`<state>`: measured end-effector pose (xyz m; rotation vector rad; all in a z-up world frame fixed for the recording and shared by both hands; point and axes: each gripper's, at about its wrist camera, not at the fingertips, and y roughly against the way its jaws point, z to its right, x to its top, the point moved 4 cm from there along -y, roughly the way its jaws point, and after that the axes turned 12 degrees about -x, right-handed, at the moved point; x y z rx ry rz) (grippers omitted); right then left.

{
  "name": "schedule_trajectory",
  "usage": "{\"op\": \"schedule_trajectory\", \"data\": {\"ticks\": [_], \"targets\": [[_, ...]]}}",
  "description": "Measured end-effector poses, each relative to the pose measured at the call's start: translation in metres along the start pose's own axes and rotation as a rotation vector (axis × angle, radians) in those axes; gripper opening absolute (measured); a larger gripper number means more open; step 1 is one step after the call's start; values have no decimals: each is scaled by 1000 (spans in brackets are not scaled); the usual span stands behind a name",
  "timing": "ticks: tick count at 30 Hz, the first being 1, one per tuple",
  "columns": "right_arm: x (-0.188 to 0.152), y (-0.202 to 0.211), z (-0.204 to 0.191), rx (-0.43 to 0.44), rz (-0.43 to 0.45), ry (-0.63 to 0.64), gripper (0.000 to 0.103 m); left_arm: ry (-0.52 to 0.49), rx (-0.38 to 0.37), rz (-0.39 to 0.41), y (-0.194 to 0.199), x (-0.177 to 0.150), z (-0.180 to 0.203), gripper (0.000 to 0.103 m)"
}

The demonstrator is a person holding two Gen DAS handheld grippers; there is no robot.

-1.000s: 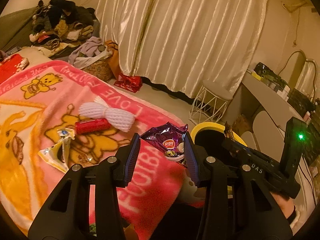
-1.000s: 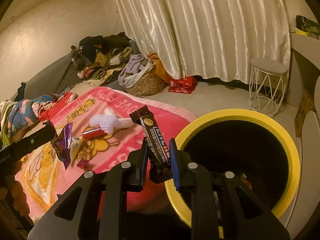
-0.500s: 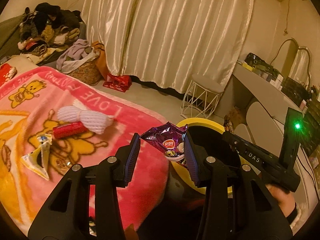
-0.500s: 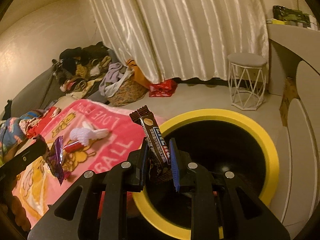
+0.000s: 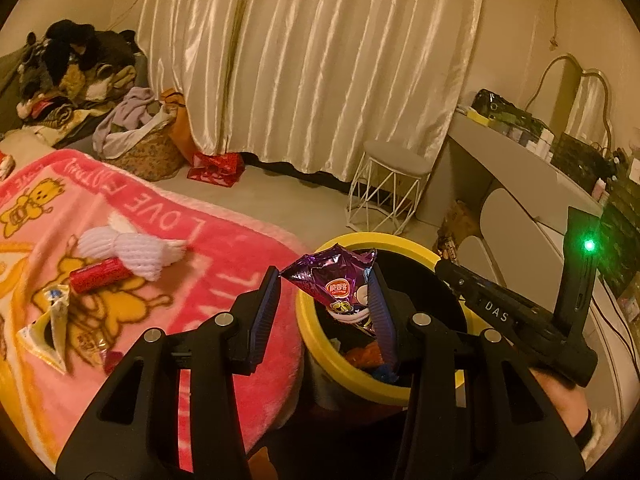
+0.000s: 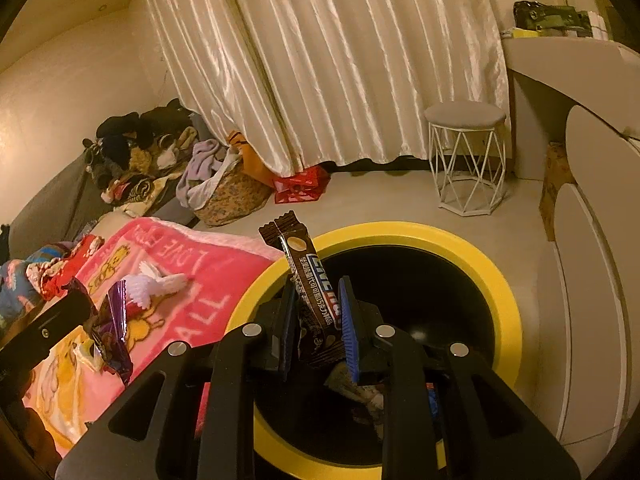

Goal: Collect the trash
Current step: 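Carry the purple wrapper and chocolate bar in both grippers over the yellow bin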

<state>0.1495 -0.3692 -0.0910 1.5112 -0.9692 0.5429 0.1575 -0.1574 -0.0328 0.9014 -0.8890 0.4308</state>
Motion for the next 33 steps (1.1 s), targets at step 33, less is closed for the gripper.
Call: {"op": "schedule_trajectory", "data": {"ticks": [33], "targets": [[-15, -24, 26, -42, -63, -47, 21, -31, 11, -126, -93, -5, 11, 36]]}}
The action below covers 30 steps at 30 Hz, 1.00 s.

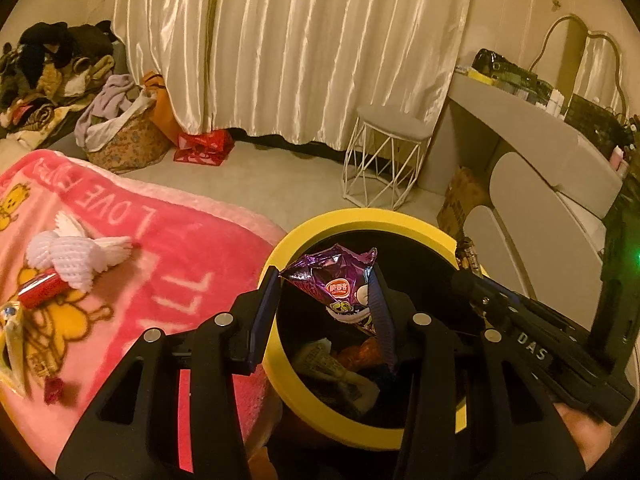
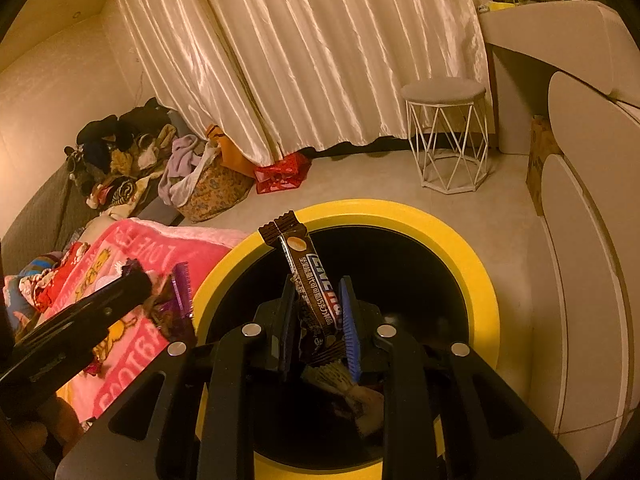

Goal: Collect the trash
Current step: 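Carry the purple wrapper and chocolate bar in both grippers over the yellow bin, then open both grippers to drop the wrapper and chocolate bar into the bin, then move both grippers back over the remaining wrappers on the blanket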

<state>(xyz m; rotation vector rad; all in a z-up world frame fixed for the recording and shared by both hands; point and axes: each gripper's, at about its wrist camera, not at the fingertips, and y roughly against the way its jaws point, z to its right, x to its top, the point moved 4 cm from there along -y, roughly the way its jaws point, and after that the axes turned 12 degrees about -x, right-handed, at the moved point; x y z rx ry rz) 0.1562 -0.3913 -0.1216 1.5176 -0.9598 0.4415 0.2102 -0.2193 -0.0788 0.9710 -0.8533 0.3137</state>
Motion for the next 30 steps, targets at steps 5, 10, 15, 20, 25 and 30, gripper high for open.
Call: {"op": "schedule_trajectory", "data": {"ticks": [5, 10, 15, 20, 25, 30], "targets": [[0, -3, 3, 1, -14, -16, 22, 18, -5, -28, -15, -1, -3, 36], [-1, -4, 5, 0, -20, -21, 22, 29, -9, -42, -22, -1, -5, 37], [-4, -6, 7, -1, -30, -30, 25, 50, -36, -51, -25, 0, -7, 41], [-5, -7, 11, -8, -37, -56, 41, 78, -45, -25, -18, 2, -11, 80], [-6, -6, 12, -23, -38, -64, 52, 86, -37, 17, -4, 7, -13, 91], [-4, -2, 10, -25, -18, -50, 60, 65, -15, 47, 11, 10, -9, 92]]}}
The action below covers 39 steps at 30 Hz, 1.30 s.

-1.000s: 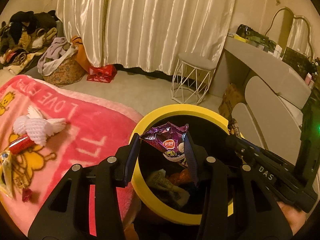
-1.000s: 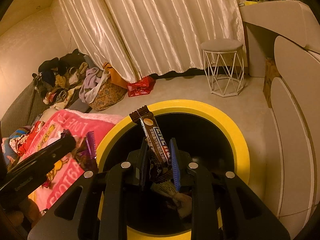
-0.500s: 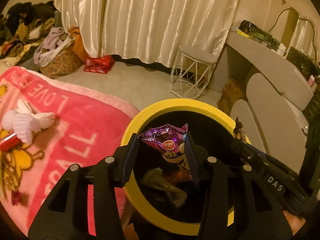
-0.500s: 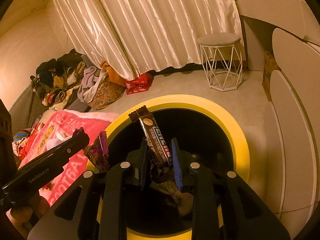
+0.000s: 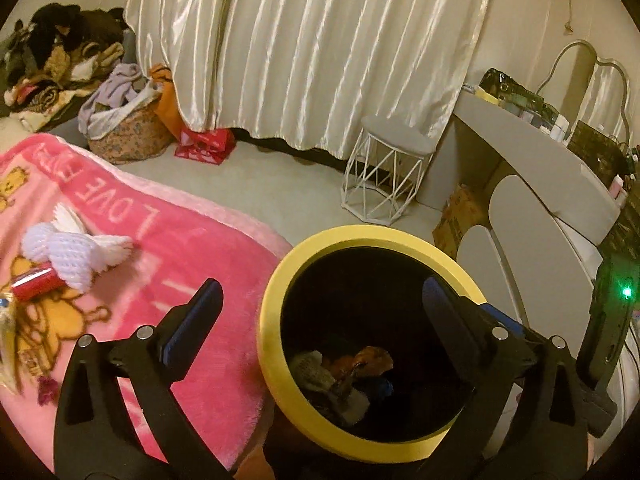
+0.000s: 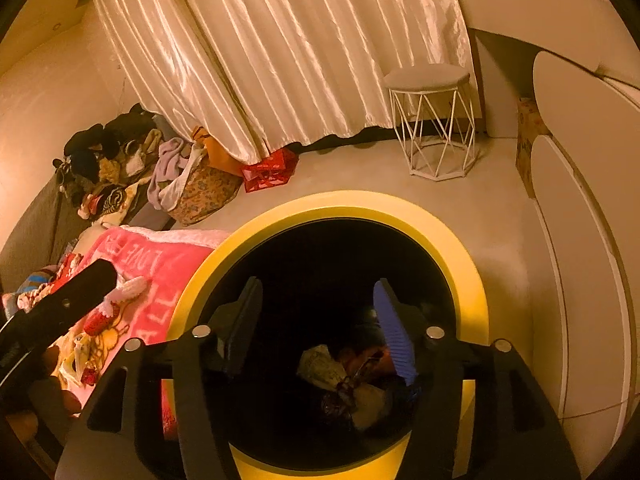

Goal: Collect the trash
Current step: 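Move both grippers back over the remaining wrappers on the blanket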

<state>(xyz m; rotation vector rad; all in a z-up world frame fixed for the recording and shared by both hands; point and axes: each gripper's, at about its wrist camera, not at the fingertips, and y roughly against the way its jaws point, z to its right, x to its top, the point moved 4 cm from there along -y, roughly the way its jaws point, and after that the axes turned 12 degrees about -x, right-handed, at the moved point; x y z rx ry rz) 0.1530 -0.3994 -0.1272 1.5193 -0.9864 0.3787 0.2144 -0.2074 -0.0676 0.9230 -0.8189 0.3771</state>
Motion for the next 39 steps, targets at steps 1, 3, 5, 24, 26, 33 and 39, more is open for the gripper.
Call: {"op": "schedule_trajectory", "data": {"ticks": [1, 3, 5, 24, 26, 33, 39], "targets": [[1, 1, 0, 4, 4, 2, 60, -5, 5, 6, 4, 0, 1, 92], [2, 4, -2, 6, 12, 8, 62, -10, 12, 18, 10, 0, 0, 92], [4, 5, -1, 4, 23, 14, 63, -17, 26, 28, 17, 0, -1, 92], [9, 30, -50, 100, 73, 131, 68, 7, 133, 129, 85, -5, -28, 92], [7, 33, -57, 112, 76, 154, 68, 16, 146, 141, 93, -6, -34, 92], [2, 40, -83, 184, 67, 194, 68, 44, 192, 170, 117, -10, -54, 92], [-9, 47, -111, 256, 44, 233, 68, 75, 222, 194, 136, -12, -72, 92]]}}
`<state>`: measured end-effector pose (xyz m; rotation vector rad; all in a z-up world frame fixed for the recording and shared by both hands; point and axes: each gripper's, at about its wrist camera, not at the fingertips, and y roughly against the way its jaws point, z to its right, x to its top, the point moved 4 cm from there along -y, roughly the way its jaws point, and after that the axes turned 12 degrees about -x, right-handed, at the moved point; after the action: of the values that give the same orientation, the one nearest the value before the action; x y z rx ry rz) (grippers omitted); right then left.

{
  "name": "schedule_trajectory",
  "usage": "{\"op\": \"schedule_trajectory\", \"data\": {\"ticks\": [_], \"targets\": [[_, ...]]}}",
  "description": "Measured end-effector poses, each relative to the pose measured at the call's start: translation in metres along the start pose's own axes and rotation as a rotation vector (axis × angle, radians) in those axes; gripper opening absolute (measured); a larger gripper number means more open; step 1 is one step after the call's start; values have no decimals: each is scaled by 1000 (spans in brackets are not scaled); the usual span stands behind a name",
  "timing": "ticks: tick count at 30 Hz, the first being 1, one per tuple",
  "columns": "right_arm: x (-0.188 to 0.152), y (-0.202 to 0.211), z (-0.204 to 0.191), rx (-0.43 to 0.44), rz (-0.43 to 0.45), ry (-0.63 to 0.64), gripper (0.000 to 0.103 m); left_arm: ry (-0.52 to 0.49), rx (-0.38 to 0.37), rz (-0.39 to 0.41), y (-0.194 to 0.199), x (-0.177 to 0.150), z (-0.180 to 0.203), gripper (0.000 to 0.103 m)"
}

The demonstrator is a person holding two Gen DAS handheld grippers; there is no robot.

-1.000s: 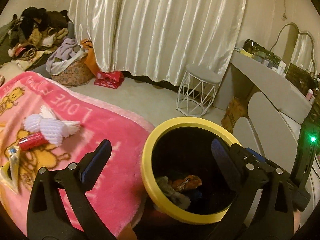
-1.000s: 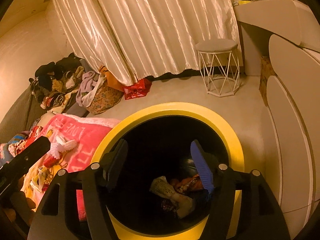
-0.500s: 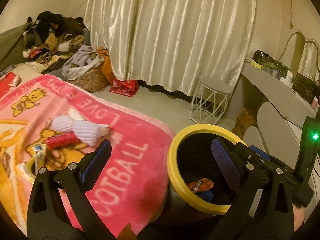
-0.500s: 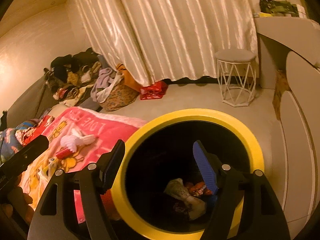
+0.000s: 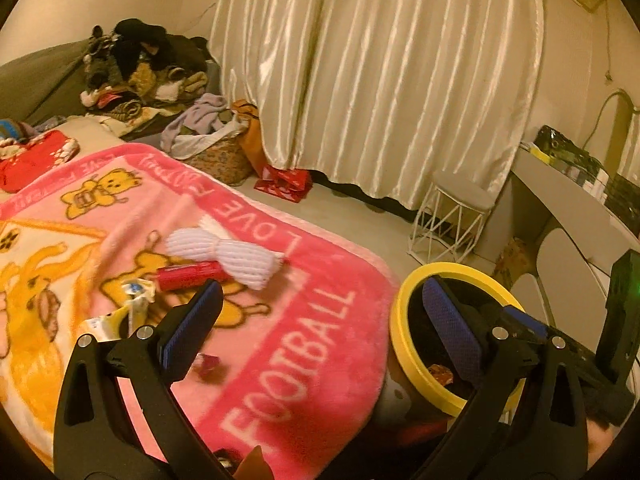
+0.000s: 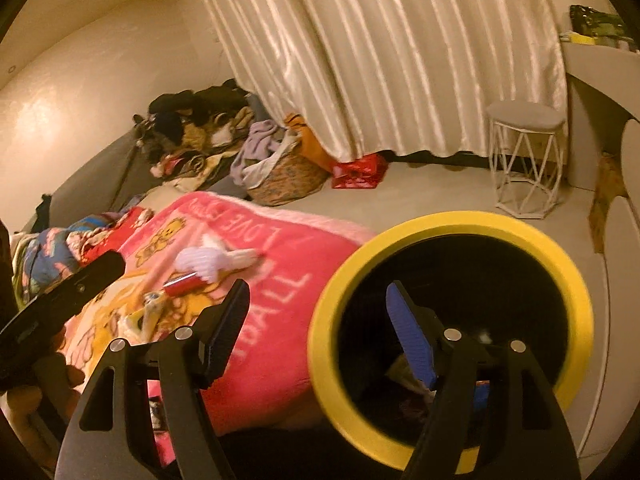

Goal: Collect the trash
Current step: 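Move both grippers back over the remaining wrappers on the blanket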

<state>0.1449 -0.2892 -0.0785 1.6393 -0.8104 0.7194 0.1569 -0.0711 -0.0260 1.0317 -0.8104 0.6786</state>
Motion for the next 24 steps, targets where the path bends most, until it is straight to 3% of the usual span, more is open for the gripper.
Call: {"op": "schedule_trajectory", "data": {"ticks": [24], "targets": [[-35, 9, -105, 207, -62, 224, 68, 111, 138, 46, 42, -3, -80, 92]]}}
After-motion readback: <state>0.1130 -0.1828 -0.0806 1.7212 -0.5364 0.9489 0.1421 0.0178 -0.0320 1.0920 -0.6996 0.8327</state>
